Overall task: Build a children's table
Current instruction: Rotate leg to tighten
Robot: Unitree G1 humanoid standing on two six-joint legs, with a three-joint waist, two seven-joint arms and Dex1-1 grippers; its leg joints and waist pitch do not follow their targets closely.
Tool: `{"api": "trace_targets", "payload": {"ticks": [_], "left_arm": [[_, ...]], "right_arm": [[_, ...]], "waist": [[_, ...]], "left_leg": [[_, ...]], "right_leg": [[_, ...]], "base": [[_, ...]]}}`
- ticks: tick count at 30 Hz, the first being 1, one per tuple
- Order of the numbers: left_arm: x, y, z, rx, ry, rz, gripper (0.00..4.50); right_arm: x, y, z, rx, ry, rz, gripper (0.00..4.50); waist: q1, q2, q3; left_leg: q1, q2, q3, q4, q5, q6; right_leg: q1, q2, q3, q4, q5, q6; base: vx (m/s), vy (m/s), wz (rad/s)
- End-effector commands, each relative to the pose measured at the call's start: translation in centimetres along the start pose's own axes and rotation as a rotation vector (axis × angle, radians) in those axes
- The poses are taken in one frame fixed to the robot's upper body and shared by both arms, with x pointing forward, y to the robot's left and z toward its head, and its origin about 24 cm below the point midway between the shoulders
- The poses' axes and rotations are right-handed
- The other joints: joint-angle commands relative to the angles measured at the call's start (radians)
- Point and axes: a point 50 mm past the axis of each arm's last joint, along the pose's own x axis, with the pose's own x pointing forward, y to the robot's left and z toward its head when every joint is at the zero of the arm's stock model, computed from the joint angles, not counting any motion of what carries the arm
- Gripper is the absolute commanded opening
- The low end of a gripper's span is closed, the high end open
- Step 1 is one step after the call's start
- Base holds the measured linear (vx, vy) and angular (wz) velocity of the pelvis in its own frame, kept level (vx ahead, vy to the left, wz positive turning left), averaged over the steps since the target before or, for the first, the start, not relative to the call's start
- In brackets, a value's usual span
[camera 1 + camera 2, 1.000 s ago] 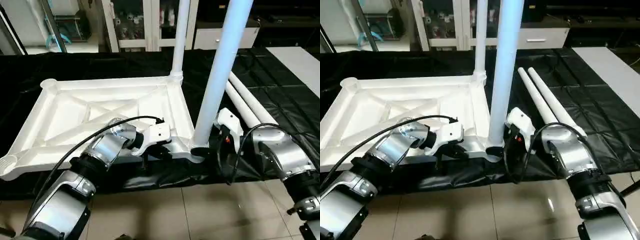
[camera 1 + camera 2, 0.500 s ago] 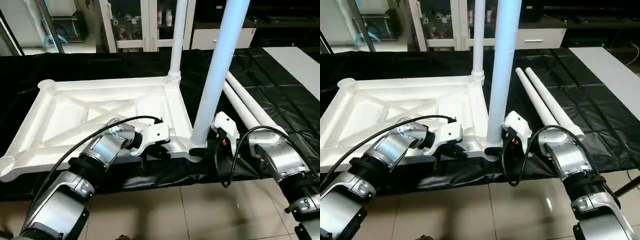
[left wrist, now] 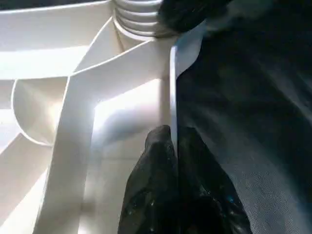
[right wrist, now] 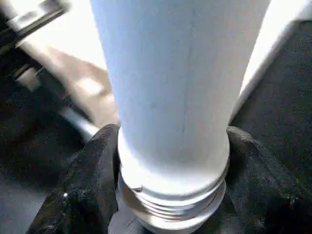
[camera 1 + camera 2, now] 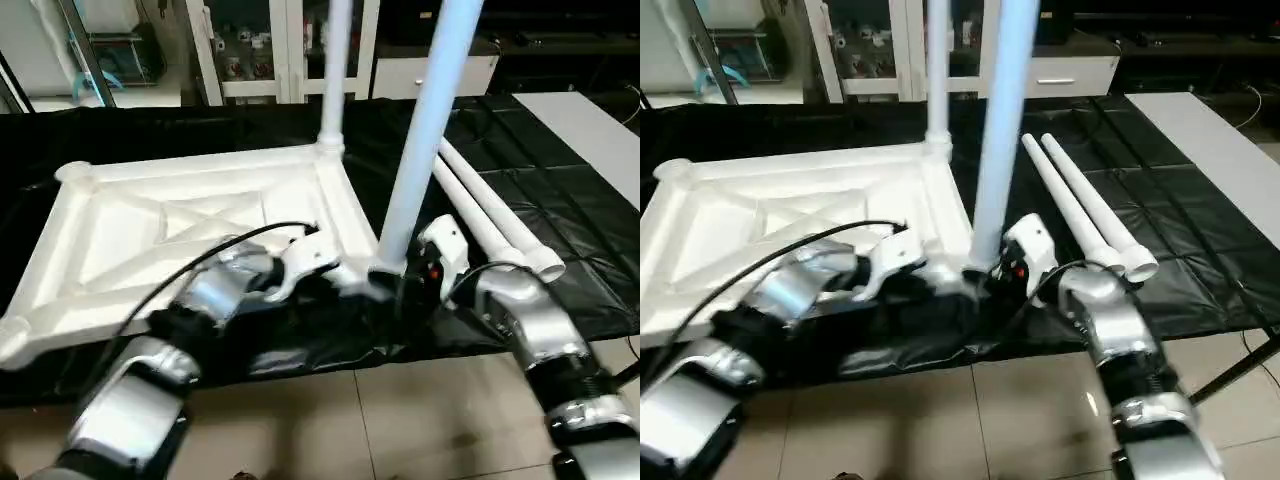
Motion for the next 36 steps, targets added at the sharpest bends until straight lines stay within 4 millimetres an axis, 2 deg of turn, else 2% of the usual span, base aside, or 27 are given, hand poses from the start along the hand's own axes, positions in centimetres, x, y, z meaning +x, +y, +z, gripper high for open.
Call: {"api": "trace_targets", "payload": {"ticks": [1,3,4,7,9,10,12,14,15,16,20,21,25,29,32,33,35,36], "left_arm": [[1.4,-0.3,-0.4,-0.071,0.020,0.076,0.00],[1.8,-0.1,-0.1,-0.098,0.017,0.137,0.00],[1.9,0.0,0.0,-0.111,0.018,0.158,0.00],[2.7,0.3,0.2,-0.185,0.027,0.259,0.00],[3.1,0.4,0.4,-0.214,0.028,0.301,0.00],[3.2,0.5,0.6,-0.228,0.025,0.337,0.00],[3.4,0.7,0.8,-0.233,0.026,0.372,0.00],[3.4,0.8,0.9,-0.239,0.024,0.382,0.00],[3.4,0.8,0.9,-0.239,0.025,0.385,0.00],[3.4,0.8,0.9,-0.239,0.025,0.384,0.00],[3.3,0.9,0.6,-0.229,0.030,0.381,0.00],[3.2,0.9,0.6,-0.225,0.032,0.380,0.00],[3.0,1.0,0.5,-0.211,0.037,0.371,0.00],[2.8,1.1,0.2,-0.199,0.037,0.353,0.00],[2.5,0.3,-0.6,-0.152,0.028,0.235,0.00],[2.4,-0.3,-1.1,-0.120,0.028,0.145,0.00],[2.2,-0.8,-1.5,-0.113,0.042,0.087,0.00],[2.1,-1.1,-1.8,-0.097,0.050,0.046,0.00]], "right_arm": [[0.8,-0.2,0.9,0.070,-0.128,-0.153,2.70],[1.4,0.1,0.5,0.093,-0.142,-0.235,2.70],[1.7,0.2,0.3,0.093,-0.142,-0.268,2.70],[3.4,0.7,0.0,0.071,-0.113,-0.439,2.70],[4.2,1.0,0.0,0.084,-0.100,-0.499,2.69],[4.8,1.2,0.3,0.068,-0.097,-0.543,2.69],[5.8,2.0,0.8,0.054,-0.101,-0.563,2.69],[6.3,2.4,1.1,0.053,-0.116,-0.565,2.69],[6.6,2.7,1.3,0.052,-0.126,-0.563,2.69],[6.7,2.8,1.3,0.050,-0.126,-0.560,2.69],[7.3,3.6,1.6,0.008,-0.141,-0.542,2.69],[7.4,3.8,1.7,0.015,-0.160,-0.501,3.39],[7.0,3.6,2.1,0.022,-0.208,-0.487,3.59],[6.5,3.4,2.5,0.004,-0.243,-0.482,3.93],[5.4,2.9,2.4,-0.037,-0.227,-0.419,4.21],[4.6,2.4,2.1,-0.063,-0.193,-0.379,4.35],[3.8,1.7,2.0,-0.089,-0.165,-0.361,4.41],[3.2,1.2,1.9,-0.101,-0.146,-0.342,4.46]], "waist": [[-0.002,-0.012,-0.066],[-0.005,-0.009,-0.067],[-0.006,-0.011,-0.069],[-0.007,-0.004,-0.071],[-0.011,-0.008,-0.069],[-0.012,-0.007,-0.067],[-0.011,-0.014,-0.066],[-0.011,-0.010,-0.064],[-0.011,-0.019,-0.064],[-0.009,-0.013,-0.065],[-0.012,-0.008,-0.065],[-0.013,-0.011,-0.065],[-0.022,-0.010,-0.065],[-0.026,-0.006,-0.067],[-0.024,-0.007,-0.068],[-0.026,-0.004,-0.068],[-0.022,-0.008,-0.068],[-0.016,-0.003,-0.068]], "left_leg": [[0.019,0.051,-0.023,-0.081,-0.237,0.041],[0.017,0.049,-0.021,-0.079,-0.220,0.042],[0.018,0.048,-0.019,-0.078,-0.211,0.047],[0.018,0.045,-0.018,-0.074,-0.181,0.059],[0.017,0.042,-0.017,-0.074,-0.190,0.059],[0.018,0.042,-0.017,-0.076,-0.208,0.059],[0.017,0.043,-0.018,-0.077,-0.226,0.059],[0.018,0.043,-0.019,-0.079,-0.241,0.059],[0.017,0.044,-0.018,-0.080,-0.244,0.062],[0.017,0.045,-0.019,-0.081,-0.232,0.066],[0.016,0.045,-0.018,-0.080,-0.210,0.081],[0.017,0.045,-0.017,-0.079,-0.226,0.082],[0.010,0.046,-0.021,-0.083,-0.242,0.080],[0.014,0.046,-0.018,-0.079,-0.213,0.097],[0.012,0.046,-0.019,-0.077,-0.175,0.121],[0.011,0.047,-0.018,-0.075,-0.164,0.137],[0.014,0.047,-0.017,-0.073,-0.161,0.147],[0.014,0.047,-0.015,-0.072,-0.151,0.151]], "right_leg": [[0.035,-0.039,0.030,-0.079,-0.173,-0.234],[0.035,-0.041,0.030,-0.076,-0.136,-0.244],[0.035,-0.039,0.030,-0.076,-0.120,-0.244],[0.037,-0.041,0.029,-0.073,-0.077,-0.255],[0.035,-0.041,0.029,-0.076,-0.094,-0.258],[0.036,-0.041,0.028,-0.080,-0.124,-0.252],[0.037,-0.043,0.027,-0.084,-0.157,-0.240],[0.034,-0.044,0.028,-0.087,-0.186,-0.231],[0.035,-0.043,0.028,-0.089,-0.189,-0.224],[0.036,-0.044,0.028,-0.086,-0.175,-0.222],[0.037,-0.042,0.027,-0.082,-0.129,-0.230],[0.037,-0.044,0.028,-0.085,-0.144,-0.232],[0.041,-0.044,0.026,-0.085,-0.159,-0.223],[0.039,-0.043,0.027,-0.081,-0.107,-0.250],[0.045,-0.042,0.025,-0.078,-0.055,-0.252],[0.047,-0.043,0.025,-0.075,-0.036,-0.258],[0.048,-0.042,0.025,-0.076,-0.037,-0.264],[0.047,-0.043,0.027,-0.076,-0.037,-0.270]], "base": [[0.000,0.000,0.00],[0.000,0.000,0.00],[0.000,0.000,0.00],[0.000,0.000,0.00],[0.000,0.000,0.00],[0.000,0.000,0.00],[0.000,0.000,0.00],[0.000,0.000,0.00],[0.000,0.000,0.00],[0.000,0.000,0.00],[0.000,0.000,0.00],[0.000,0.000,0.00],[0.000,0.000,0.00],[0.000,0.000,0.00],[0.000,0.000,0.00],[0.000,0.000,0.00],[0.000,0.000,0.00],[0.000,0.000,0.00]]}}
